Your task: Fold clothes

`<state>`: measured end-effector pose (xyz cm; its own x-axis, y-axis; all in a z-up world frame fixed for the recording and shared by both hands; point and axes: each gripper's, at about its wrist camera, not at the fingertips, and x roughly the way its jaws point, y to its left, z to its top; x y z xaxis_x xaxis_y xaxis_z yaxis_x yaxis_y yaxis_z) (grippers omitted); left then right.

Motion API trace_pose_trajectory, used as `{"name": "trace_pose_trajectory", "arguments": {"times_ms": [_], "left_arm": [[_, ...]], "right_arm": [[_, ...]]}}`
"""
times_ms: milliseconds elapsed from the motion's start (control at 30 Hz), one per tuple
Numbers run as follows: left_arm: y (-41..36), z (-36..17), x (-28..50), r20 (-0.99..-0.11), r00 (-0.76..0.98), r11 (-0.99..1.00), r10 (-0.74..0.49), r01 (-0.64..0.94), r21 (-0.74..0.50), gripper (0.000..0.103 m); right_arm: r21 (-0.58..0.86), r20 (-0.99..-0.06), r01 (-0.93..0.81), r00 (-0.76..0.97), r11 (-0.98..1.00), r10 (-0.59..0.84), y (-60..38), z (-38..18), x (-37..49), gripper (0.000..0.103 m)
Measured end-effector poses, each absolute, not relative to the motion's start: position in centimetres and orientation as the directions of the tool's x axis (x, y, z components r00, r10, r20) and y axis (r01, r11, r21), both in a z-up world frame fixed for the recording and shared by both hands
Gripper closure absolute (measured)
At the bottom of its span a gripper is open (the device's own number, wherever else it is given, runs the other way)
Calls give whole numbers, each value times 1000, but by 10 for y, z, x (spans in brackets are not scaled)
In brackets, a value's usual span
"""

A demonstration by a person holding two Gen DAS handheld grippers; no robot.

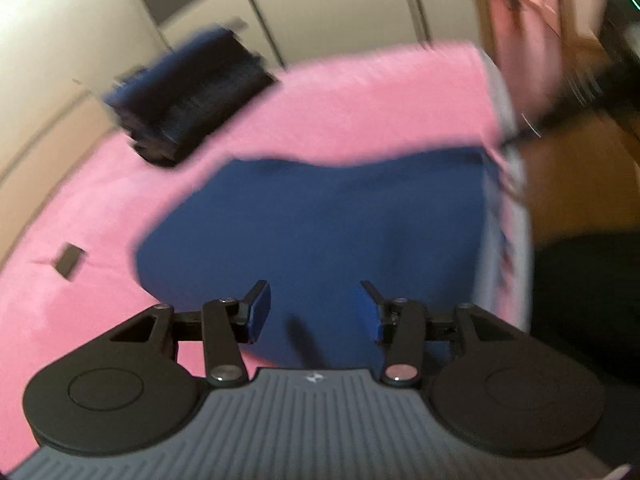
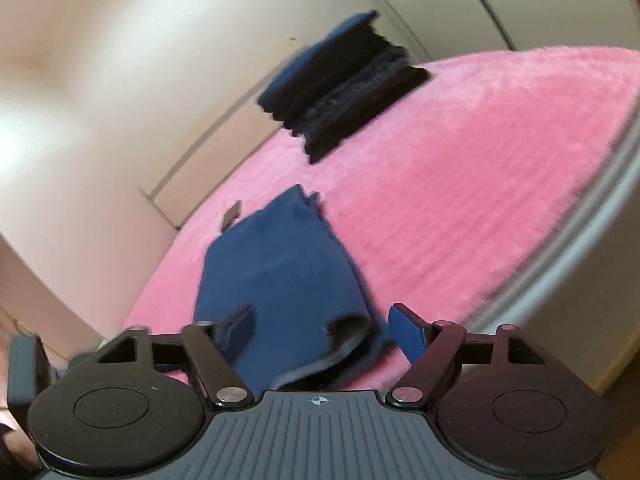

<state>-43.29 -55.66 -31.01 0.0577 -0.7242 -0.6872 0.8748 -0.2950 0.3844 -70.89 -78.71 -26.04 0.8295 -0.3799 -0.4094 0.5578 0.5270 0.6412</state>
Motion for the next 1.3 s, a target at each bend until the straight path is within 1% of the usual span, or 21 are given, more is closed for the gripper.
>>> {"name": "trace_pose_trajectory", "arguments": {"times_ms": [67, 167, 233, 300, 333, 367, 433, 600, 667, 733, 867, 933, 967, 1000, 1033, 1067, 1100, 1133, 1167, 1233, 1300], "left_arm": [[-549, -329, -440, -706, 75, -313, -704, 860, 403, 60], [-550, -321, -430, -718, 49, -278, -694, 902, 330, 60], [-552, -317, -425, -731, 35, -277, -681, 913, 301, 60], [-555, -313, -422, -738, 20, -281, -675, 917, 282, 60], [-556, -311, -421, -740, 12, -283, -673, 920, 272, 61], [-557, -308, -420, -738, 3, -280, -674, 924, 260, 61], [-558, -297, -414, -724, -8, -261, -690, 936, 238, 61], [-581, -273, -378, -675, 70, -178, -735, 940, 291, 60], [-600, -270, -355, -658, 115, -128, -744, 942, 309, 60], [-625, -267, -328, -646, 140, -69, -750, 956, 286, 61], [-671, -266, -283, -634, 139, 15, -760, 980, 198, 61], [-691, -272, -269, -646, 138, 24, -751, 983, 182, 61], [-698, -276, -265, -659, 128, 10, -741, 984, 179, 61], [-704, -281, -263, -670, 120, -5, -733, 983, 182, 61], [-708, -285, -263, -674, 117, -22, -730, 981, 193, 60], [-710, -287, -262, -675, 113, -32, -729, 980, 199, 60], [-710, -287, -260, -675, 106, -39, -730, 980, 195, 60], [-710, -288, -258, -674, 98, -45, -732, 980, 192, 58], [-710, -288, -256, -674, 90, -52, -734, 981, 189, 58], [-709, -287, -252, -668, 74, -61, -741, 982, 177, 58], [-702, -280, -249, -637, 59, -49, -768, 987, 151, 61]], "right_arm": [[617, -391, 559, 829, 554, -400, -788, -254, -706, 27], [566, -348, 534, 846, 629, -405, -787, -243, -697, 27], [561, -330, 489, 872, 668, -361, -791, -246, -687, 27], [572, -395, 464, 878, 677, -268, -801, -265, -673, 27], [565, -466, 503, 849, 653, -251, -806, -275, -668, 28], [549, -481, 517, 838, 656, -258, -808, -272, -669, 41], [515, -500, 538, 821, 667, -276, -809, -264, -671, 41], [435, -425, 454, 865, 777, -268, -836, -222, -641, 41], [410, -451, 435, 861, 802, -236, -860, -219, -613, 41], [391, -478, 423, 852, 817, -213, -886, -221, -580, 41], [445, -515, 412, 844, 795, -149, -935, -242, -528, 41], [467, -527, 410, 841, 784, -126, -956, -253, -505, 41], [470, -535, 412, 836, 781, -120, -965, -258, -496, 46], [474, -544, 414, 832, 777, -112, -971, -262, -490, 61], [478, -552, 416, 827, 774, -104, -977, -266, -484, 68], [482, -558, 414, 824, 772, -94, -980, -269, -478, 72], [484, -565, 410, 821, 773, -81, -981, -271, -477, 82], [479, -569, 409, 818, 777, -80, -980, -273, -477, 87], [476, -567, 408, 820, 779, -83, -980, -271, -479, 96], [491, -535, 406, 839, 771, -102, -978, -263, -491, 97], [465, -517, 426, 842, 776, -153, -971, -256, -504, 100]]}}
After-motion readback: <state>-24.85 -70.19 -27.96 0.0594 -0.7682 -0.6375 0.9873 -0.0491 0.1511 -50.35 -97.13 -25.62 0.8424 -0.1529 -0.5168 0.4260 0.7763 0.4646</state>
